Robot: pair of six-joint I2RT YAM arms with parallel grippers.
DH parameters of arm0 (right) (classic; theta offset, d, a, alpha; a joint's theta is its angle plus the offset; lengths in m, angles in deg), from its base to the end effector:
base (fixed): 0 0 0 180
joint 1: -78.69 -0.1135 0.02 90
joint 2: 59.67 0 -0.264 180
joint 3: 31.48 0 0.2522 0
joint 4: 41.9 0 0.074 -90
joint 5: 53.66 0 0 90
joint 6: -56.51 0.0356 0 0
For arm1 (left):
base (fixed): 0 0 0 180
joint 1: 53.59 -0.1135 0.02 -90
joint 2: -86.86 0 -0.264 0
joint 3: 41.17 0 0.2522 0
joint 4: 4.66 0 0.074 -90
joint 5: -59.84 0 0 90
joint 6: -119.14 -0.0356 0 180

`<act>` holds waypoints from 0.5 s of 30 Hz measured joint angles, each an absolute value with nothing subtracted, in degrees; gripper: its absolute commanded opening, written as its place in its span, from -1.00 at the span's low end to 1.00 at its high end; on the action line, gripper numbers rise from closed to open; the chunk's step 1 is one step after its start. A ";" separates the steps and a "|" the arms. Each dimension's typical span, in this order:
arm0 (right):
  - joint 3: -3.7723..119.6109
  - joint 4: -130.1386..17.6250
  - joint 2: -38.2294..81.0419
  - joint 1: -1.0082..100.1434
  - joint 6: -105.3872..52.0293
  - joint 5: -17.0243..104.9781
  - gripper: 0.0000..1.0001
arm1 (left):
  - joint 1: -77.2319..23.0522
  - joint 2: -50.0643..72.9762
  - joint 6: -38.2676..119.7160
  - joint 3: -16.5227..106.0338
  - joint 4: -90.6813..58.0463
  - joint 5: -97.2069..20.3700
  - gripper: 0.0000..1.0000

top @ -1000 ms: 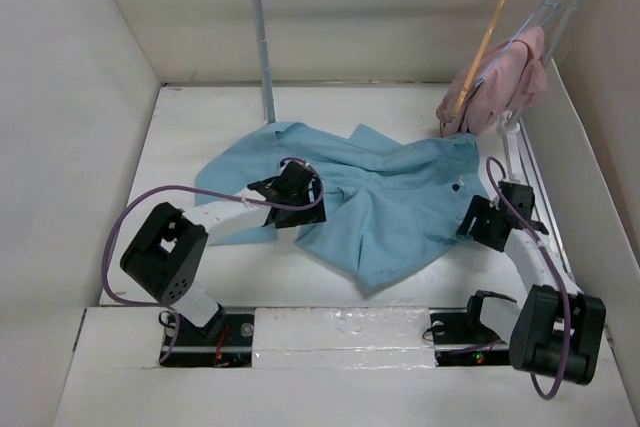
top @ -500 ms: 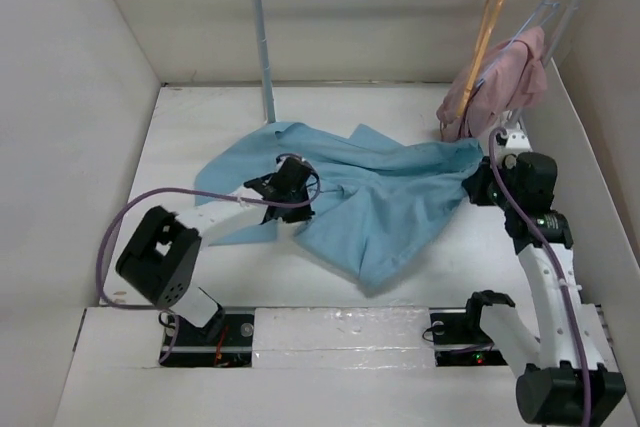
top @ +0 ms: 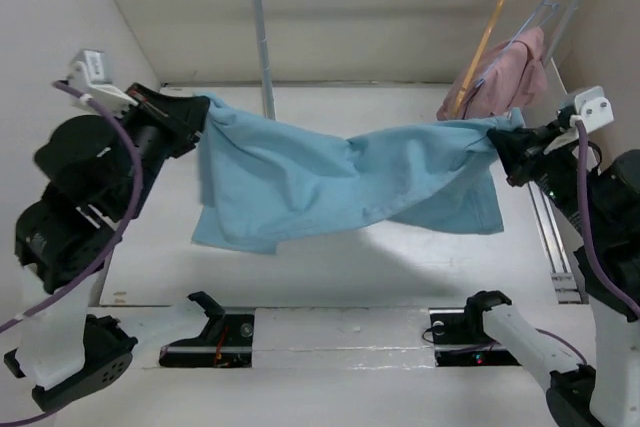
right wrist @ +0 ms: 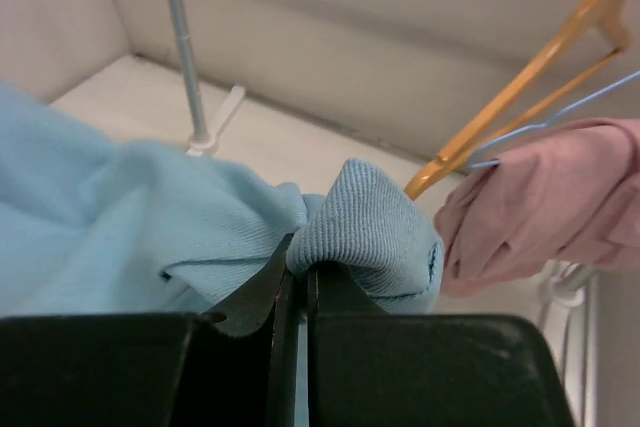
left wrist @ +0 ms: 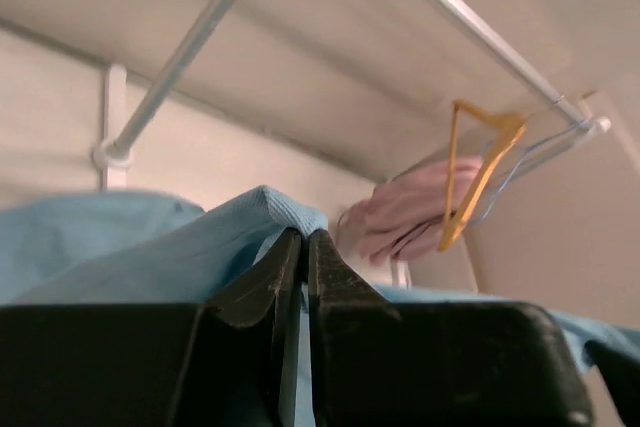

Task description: Place the trousers on the hanger

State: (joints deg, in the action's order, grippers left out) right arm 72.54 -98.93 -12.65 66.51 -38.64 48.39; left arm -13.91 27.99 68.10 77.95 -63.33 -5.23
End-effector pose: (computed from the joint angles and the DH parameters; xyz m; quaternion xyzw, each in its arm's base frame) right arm 0.0827 0.0255 0.5181 -0.1793 0.6842 0.1172 0.6971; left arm 0.0980 -0.0618 0.5614 -0.1504 0.6818 -0.3271 0.6368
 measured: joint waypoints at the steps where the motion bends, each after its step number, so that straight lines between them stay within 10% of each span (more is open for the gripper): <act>1: 72.74 -98.91 -13.48 66.36 -38.82 47.14 -1.00 | -14.02 27.40 67.27 81.93 -64.77 -4.57 -1.00; 6: 62.97 -97.53 -15.77 66.73 -39.52 40.87 -1.00 | -15.31 24.10 65.35 85.16 -65.60 -5.86 -1.00; 10: 51.52 -97.79 -12.61 70.90 -39.80 34.77 -1.00 | -21.01 18.55 63.69 65.38 -60.92 -12.90 -1.00; 15: 42.73 -99.08 -9.09 74.53 -39.76 25.48 -1.00 | -23.94 7.07 63.03 42.85 -55.50 -22.15 -0.32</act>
State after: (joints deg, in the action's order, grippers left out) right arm 42.73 -99.08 -9.09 74.53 -39.76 25.48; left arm -23.94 7.07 63.03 42.85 -55.50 -22.15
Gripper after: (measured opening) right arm 0.047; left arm 0.165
